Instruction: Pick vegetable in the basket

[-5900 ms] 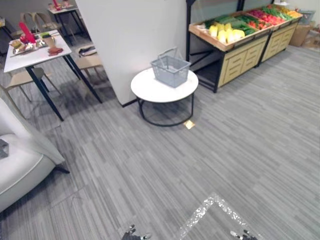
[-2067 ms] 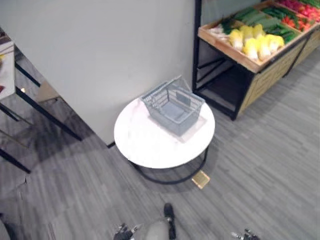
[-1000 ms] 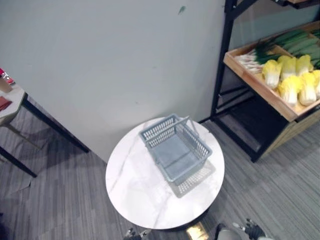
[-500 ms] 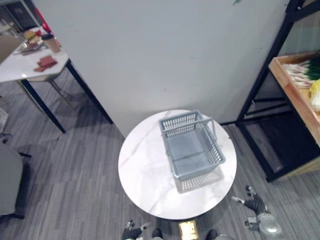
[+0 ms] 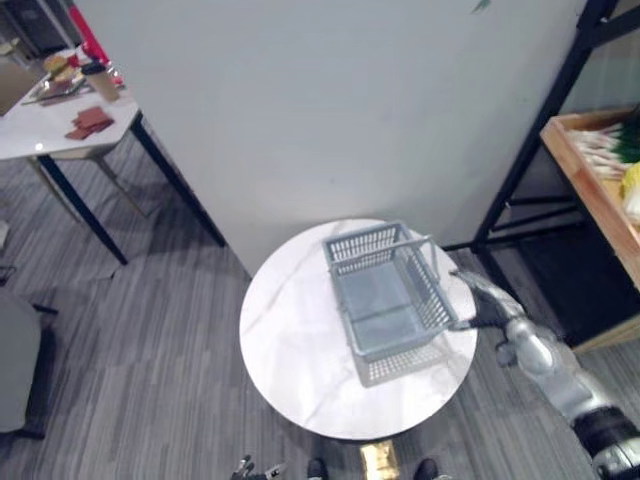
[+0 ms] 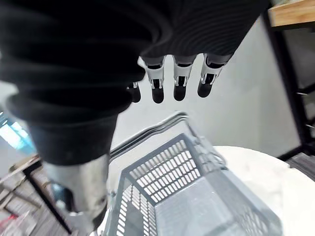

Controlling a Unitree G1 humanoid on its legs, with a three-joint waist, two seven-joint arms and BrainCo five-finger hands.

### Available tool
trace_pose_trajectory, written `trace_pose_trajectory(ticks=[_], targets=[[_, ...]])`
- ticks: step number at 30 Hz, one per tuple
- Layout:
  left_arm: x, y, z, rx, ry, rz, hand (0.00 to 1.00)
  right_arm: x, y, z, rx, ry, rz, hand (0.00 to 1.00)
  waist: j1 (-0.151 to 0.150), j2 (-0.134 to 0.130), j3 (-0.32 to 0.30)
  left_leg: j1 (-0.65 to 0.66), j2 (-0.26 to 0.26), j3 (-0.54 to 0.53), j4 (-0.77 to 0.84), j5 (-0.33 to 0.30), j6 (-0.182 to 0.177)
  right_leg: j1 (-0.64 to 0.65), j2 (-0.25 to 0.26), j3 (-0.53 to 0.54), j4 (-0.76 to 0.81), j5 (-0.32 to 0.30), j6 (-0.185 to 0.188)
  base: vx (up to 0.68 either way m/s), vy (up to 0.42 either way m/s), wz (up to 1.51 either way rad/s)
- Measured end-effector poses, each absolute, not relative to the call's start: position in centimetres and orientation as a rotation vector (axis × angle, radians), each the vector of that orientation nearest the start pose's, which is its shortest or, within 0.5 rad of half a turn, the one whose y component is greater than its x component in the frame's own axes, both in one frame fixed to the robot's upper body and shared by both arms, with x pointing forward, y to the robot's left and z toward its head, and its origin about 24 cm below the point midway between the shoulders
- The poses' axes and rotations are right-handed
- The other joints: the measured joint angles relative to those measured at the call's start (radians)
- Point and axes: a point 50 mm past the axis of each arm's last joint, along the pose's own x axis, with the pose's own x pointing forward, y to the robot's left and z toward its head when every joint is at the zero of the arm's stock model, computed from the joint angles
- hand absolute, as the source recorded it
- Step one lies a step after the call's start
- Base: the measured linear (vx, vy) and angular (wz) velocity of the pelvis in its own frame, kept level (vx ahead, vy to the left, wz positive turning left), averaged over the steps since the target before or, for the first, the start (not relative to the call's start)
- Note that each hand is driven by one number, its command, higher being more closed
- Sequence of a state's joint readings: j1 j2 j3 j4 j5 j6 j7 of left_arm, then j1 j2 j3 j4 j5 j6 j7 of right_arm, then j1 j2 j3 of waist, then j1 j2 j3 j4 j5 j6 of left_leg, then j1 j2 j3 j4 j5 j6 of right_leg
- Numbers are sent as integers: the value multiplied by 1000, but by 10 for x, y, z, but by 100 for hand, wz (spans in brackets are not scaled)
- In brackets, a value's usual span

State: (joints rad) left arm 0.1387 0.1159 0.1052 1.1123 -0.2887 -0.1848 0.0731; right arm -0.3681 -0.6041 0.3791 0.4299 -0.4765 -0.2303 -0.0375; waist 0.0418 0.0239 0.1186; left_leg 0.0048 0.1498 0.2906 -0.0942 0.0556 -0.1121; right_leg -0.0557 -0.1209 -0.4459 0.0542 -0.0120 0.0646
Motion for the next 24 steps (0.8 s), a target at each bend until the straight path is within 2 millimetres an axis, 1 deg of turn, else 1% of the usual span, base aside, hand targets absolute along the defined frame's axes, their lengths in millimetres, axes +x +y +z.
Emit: trace_pose_trajectory(ticks=[1,3,4,5,6,7,8,9,10,11,13,15,19,21,22,24], targets=[[70,218,-161,-141,1025,446,0,315,-193,59,-1176,-131,366,0,3,-4,2,-9,1,-4,0,3,0,-5,1,-4,-2,4,-3,-16,-22,18],[77,218,-160,-143,1008,441,0,333,-181,70,-1270,-161,410,0,44,-16,20,-31,2,-27,0,15,5,-11,6,-17,-15,15,-11,-35,-23,21],[80,218,-159,-143,1001,441,0,338,-178,73,-1289,-169,417,0,51,-21,26,-38,2,-32,0,19,6,-12,7,-20,-20,18,-11,-42,-13,28],[85,219,-157,-146,983,445,0,349,-171,85,-1339,-198,424,0,58,-26,46,-49,2,-46,0,25,7,-13,8,-31,-24,23,-12,-63,2,33],[90,219,-156,-149,967,448,0,359,-166,98,-1391,-229,418,0,72,-31,60,-68,0,-61,0,33,8,-23,8,-42,-29,28,-14,-71,10,28],[91,219,-155,-151,959,450,0,364,-164,104,-1404,-242,412,0,79,-36,65,-79,0,-62,0,35,10,-31,8,-42,-31,31,-15,-88,18,23],[95,220,-154,-150,945,455,0,373,-159,121,-1426,-277,390,0,101,-38,82,-99,0,-73,0,41,13,-44,9,-44,-37,38,-16,-79,23,16],[98,220,-153,-147,939,458,0,377,-156,130,-1448,-296,381,0,107,-37,91,-111,-1,-84,0,46,16,-49,8,-46,-37,39,-16,-62,17,25],[100,220,-152,-144,934,461,0,380,-155,136,-1460,-311,373,0,109,-37,99,-117,-2,-92,0,50,16,-51,8,-47,-37,39,-16,-47,22,29],[104,222,-151,-139,923,465,0,384,-152,146,-1484,-331,354,0,117,-38,105,-132,-3,-105,0,55,15,-60,8,-50,-36,39,-16,-23,14,24],[110,222,-149,-139,907,464,0,390,-152,158,-1500,-344,323,0,131,-37,119,-144,-3,-119,0,60,17,-63,8,-58,-36,39,-16,-26,11,22],[114,222,-147,-137,885,465,0,393,-153,166,-1502,-356,282,0,129,-37,129,-160,-4,-142,0,66,17,-64,8,-65,-36,39,-16,-14,9,30],[126,222,-144,-134,857,467,0,397,-156,177,-1504,-370,229,0,135,-37,155,-177,-6,-166,0,73,18,-70,7,-65,-35,38,-15,-8,9,18],[128,221,-143,-134,851,465,0,398,-157,180,-1504,-370,219,0,146,-38,157,-192,-8,-168,0,76,20,-86,5,-65,-31,38,-15,0,0,0],[129,221,-143,-134,848,464,0,399,-159,181,-1504,-363,211,0,149,-38,159,-194,-8,-168,0,78,20,-90,4,-65,-29,38,-15,0,0,0],[133,221,-141,-134,832,461,0,403,-169,187,-1490,-333,162,0,154,-37,177,-196,-11,-174,0,81,23,-92,-1,-67,-17,35,-14,-10,1,6]])
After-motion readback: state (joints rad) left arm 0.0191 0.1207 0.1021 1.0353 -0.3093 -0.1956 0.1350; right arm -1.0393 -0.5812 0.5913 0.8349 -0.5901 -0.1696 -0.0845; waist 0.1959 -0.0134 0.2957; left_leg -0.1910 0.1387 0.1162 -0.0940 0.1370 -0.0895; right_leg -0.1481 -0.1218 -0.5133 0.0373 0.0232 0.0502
